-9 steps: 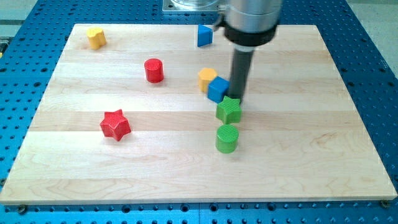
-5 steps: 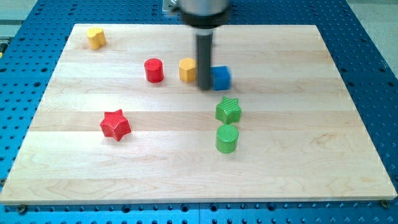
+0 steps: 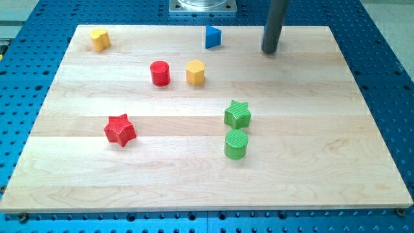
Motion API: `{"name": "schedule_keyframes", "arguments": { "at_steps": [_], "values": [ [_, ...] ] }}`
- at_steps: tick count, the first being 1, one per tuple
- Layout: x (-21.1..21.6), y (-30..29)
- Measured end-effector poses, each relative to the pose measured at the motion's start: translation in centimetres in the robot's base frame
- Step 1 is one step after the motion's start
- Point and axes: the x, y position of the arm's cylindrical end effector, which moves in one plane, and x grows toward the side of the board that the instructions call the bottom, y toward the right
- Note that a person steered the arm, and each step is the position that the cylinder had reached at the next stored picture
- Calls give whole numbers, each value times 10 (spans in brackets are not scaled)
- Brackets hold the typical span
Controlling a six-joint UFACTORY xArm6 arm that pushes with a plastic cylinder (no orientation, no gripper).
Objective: Move the cube to the top right of the board
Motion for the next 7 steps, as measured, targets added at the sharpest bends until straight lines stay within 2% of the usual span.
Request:
{"name": "schedule_keyframes", "arguments": {
  "at_steps": [1,2,3,4,5,7],
  "values": [
    [-3,-54],
    [-22,24],
    [-19,26],
    [18,10],
    [33,9],
    [41,1]
  ]
}}
